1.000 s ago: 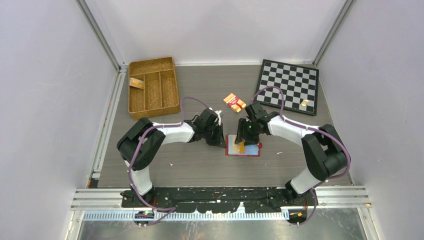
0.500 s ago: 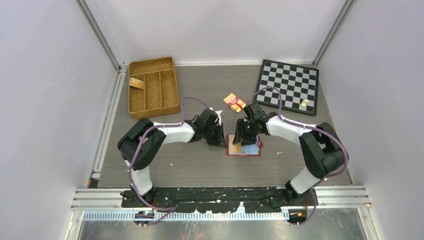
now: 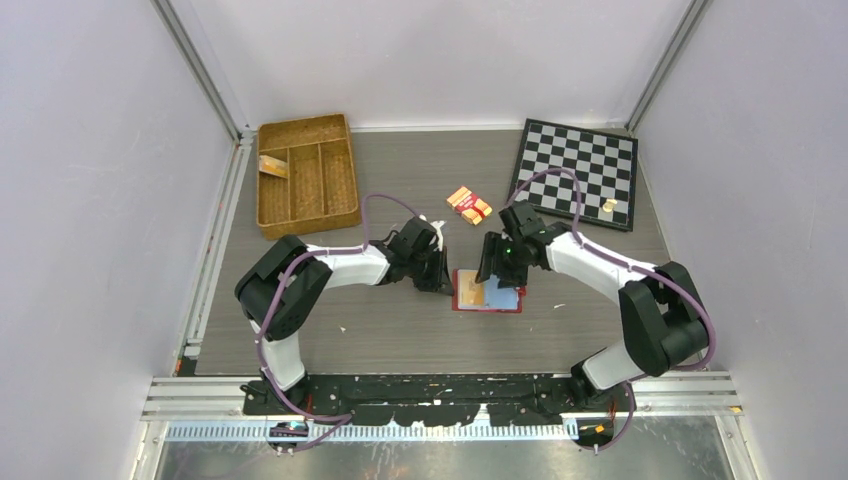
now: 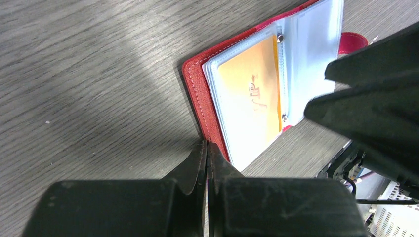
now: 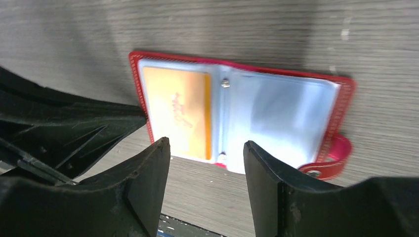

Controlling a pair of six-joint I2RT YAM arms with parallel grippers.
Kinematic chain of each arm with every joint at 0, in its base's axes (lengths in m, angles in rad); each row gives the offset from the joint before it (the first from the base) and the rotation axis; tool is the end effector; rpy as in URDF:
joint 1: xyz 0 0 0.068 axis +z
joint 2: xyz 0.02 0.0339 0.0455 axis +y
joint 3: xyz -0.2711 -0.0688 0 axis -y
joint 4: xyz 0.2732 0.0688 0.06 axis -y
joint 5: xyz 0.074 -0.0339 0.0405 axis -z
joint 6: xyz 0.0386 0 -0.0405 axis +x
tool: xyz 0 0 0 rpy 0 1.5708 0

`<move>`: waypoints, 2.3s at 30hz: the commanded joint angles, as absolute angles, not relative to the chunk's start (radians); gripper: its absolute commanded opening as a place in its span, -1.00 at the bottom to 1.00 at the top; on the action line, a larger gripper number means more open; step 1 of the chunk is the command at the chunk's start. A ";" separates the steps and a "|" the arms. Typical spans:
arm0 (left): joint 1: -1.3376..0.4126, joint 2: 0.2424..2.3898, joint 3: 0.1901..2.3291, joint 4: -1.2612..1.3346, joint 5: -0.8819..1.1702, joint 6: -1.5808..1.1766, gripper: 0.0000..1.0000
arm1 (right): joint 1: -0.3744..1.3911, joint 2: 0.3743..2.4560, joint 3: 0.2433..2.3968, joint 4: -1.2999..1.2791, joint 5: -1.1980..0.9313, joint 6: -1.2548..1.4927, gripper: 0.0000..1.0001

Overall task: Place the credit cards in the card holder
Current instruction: Insert the credit card into the card holder, then turn over the card slot in the card holder.

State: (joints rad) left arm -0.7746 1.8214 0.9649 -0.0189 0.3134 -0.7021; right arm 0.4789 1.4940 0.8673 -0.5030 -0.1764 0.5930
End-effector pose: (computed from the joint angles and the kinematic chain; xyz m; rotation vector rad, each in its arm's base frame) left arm 0.2650 -0.2760 0.1240 0.2493 2.6604 -0.9625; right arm 0.2662 0.1459 0.1709 0.1043 2.8013 0.5340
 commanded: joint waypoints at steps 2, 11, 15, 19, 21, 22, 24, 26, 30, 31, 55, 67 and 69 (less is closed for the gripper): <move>-0.781 1.809 0.972 -0.044 0.275 -0.686 -1.00 | 0.417 1.457 0.834 -0.552 -0.142 0.574 0.20; -0.781 1.806 0.968 -0.046 0.273 -0.686 -1.00 | 0.371 1.440 0.813 -0.585 -0.104 0.570 0.17; -0.781 1.805 0.968 -0.045 0.272 -0.686 -1.00 | 0.364 1.437 0.809 -0.587 -0.105 0.565 0.18; -0.781 1.805 0.967 -0.046 0.273 -0.686 -1.00 | 0.363 1.444 0.807 -0.585 -0.107 0.564 0.17; -0.781 1.805 0.965 -0.046 0.272 -0.686 -1.00 | 0.363 1.445 0.805 -0.579 -0.110 0.565 0.17; -0.781 1.805 0.965 -0.047 0.273 -0.686 -1.00 | 0.362 1.446 0.802 -0.576 -0.114 0.565 0.17; -0.781 1.805 0.966 -0.048 0.273 -0.686 -1.00 | 0.363 1.451 0.798 -0.569 -0.118 0.566 0.16; -0.781 1.806 0.966 -0.047 0.272 -0.686 -1.00 | 0.363 1.456 0.795 -0.559 -0.128 0.569 0.15; -0.781 1.804 0.965 -0.047 0.273 -0.686 -1.00 | 0.363 1.472 0.788 -0.542 -0.141 0.571 0.13; -0.781 1.804 0.965 -0.048 0.274 -0.687 -1.00 | 0.364 1.475 0.787 -0.538 -0.146 0.571 0.13; -0.782 1.809 0.973 -0.046 0.278 -0.684 -1.00 | 0.366 1.508 0.772 -0.341 -0.436 0.600 0.04; -0.781 1.810 0.980 -0.049 0.270 -0.683 -1.00 | 0.426 1.553 0.802 -0.254 -0.568 0.621 0.03; -0.781 1.807 0.977 -0.052 0.267 -0.681 -1.00 | 0.441 1.555 0.816 -0.250 -0.569 0.629 0.03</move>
